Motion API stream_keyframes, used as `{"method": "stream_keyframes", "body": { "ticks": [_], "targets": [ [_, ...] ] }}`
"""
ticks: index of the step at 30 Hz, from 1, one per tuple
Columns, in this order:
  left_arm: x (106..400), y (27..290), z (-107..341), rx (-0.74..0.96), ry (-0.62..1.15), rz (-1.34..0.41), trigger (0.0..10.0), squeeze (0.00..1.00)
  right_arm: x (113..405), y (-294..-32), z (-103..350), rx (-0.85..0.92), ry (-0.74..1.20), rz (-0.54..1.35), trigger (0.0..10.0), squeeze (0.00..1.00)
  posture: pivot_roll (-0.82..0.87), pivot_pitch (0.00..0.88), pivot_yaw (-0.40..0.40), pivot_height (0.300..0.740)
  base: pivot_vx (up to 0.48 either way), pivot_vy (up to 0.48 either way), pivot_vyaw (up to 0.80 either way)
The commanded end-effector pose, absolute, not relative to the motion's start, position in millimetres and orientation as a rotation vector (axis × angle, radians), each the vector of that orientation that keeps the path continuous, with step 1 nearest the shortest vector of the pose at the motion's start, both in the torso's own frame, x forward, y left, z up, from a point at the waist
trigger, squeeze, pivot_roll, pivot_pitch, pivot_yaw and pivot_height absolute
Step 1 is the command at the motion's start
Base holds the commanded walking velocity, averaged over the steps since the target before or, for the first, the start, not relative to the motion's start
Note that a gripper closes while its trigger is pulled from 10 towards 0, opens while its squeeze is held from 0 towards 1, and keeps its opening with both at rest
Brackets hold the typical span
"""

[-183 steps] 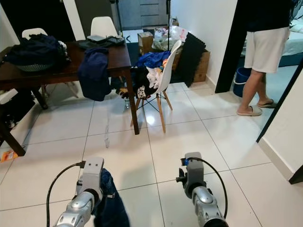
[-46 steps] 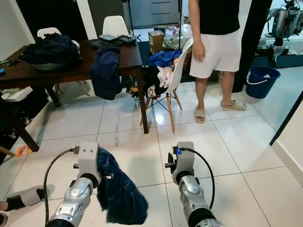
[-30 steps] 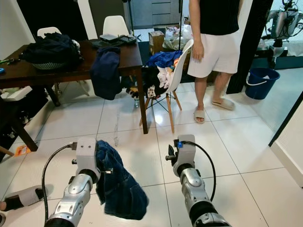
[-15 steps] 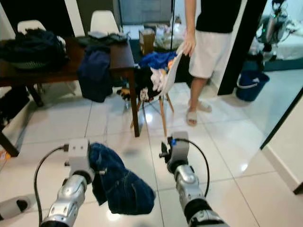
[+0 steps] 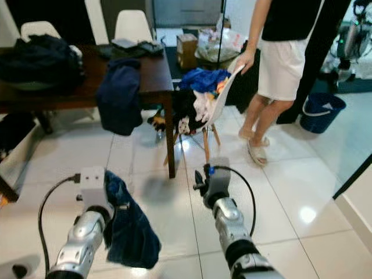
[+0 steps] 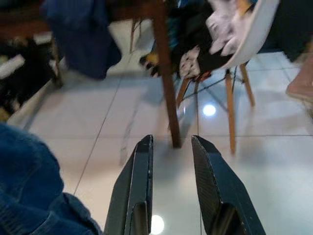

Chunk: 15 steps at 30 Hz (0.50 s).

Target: Hang hanger

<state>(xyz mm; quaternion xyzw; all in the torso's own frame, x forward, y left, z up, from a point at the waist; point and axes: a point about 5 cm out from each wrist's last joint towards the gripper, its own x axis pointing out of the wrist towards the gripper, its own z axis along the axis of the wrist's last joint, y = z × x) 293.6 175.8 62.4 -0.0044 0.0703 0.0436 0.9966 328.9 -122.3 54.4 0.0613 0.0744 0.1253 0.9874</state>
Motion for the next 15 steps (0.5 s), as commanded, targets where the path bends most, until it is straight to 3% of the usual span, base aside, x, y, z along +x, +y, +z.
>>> {"method": "stream_keyframes", "body": {
  "ticks": [1, 15],
  "targets": [
    [299.9, 175.9, 78.1, -0.008, 0.081, 0.080, 10.0, 0.00, 332.6, -121.1, 61.0, 0.145, 0.123, 0.253, 10.0, 0.00, 0.00, 0.000, -0.030, 0.740, 0.382, 0.000, 0.00],
    [323.2, 190.6, 133.7, 0.038, -0.074, 0.090, 10.0, 0.00, 340.2, -119.5, 76.4, 0.170, 0.058, 0.258, 10.0, 0.00, 0.00, 0.000, -0.028, 0.740, 0.381, 0.000, 0.00]
  ]
}}
